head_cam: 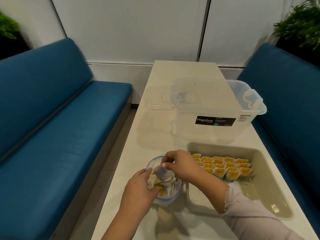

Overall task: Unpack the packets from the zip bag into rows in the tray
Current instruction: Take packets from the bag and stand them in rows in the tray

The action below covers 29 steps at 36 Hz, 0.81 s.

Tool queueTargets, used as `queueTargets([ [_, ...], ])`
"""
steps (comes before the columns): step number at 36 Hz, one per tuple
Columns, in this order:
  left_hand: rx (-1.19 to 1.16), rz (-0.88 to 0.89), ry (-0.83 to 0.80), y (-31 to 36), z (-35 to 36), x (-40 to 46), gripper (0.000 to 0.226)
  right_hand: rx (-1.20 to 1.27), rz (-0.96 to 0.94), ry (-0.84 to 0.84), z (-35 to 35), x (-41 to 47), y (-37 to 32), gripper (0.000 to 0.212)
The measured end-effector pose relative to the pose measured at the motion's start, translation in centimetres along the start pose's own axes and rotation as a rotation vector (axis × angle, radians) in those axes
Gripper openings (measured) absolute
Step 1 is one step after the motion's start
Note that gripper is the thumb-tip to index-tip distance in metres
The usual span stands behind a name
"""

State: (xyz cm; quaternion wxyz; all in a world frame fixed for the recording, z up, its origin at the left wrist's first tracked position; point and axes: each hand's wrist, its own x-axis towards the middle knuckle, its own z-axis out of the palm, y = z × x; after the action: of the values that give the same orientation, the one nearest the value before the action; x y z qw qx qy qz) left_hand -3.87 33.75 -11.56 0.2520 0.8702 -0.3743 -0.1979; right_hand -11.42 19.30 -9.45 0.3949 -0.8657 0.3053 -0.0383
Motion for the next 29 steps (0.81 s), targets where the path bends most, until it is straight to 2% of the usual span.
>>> queueTargets([
  [3,0.02,0.02,0.024,0.3,0.0,-0.2,0.051,0.126,-0.01,-0.003,-0.7,-0.3,-0.1,0.022],
  [7,-0.015,0.039,0.112,0.9,-0.9,-0.6,0.042,0.41,-0.06,0.007,-1.9,-1.2,-0.6,0.025],
  [9,-0.123,0.08,0.219,1.3,-1.7,-0.9,0.035,0.525,-0.085,0.011,-2.4,-1.6,-0.6,0.026],
  [12,-0.465,0.078,0.333,2.4,-3.1,-1.0,0.022,0.672,-0.125,0.001,-3.3,-2.2,-0.8,0.026],
  [14,-0.776,-0.028,0.219,3.6,-4.1,-1.2,0.018,0.746,-0.157,-0.01,-4.0,-2.7,-1.1,0.025],
  [16,-1.047,-0.14,-0.036,4.7,-4.7,-1.3,0.028,0.806,-0.198,-0.026,-4.7,-3.1,-1.2,0.032],
  [18,-1.242,-0.215,-0.294,5.8,-4.9,-1.4,0.046,0.858,-0.24,-0.046,-5.3,-3.6,-1.3,0.038],
  [21,-1.423,-0.25,-0.541,7.3,-4.7,-1.8,0.043,0.894,-0.251,-0.058,-6.1,-4.4,-1.2,0.028],
  [25,-1.511,-0.261,-0.584,8.4,-3.3,-1.8,0.039,0.891,-0.223,-0.063,-7.2,-5.2,-0.3,0.024],
  [29,-1.441,-0.209,-0.465,9.8,-1.5,-1.7,0.048,0.878,-0.151,-0.011,-8.6,-6.5,1.4,0.012],
])
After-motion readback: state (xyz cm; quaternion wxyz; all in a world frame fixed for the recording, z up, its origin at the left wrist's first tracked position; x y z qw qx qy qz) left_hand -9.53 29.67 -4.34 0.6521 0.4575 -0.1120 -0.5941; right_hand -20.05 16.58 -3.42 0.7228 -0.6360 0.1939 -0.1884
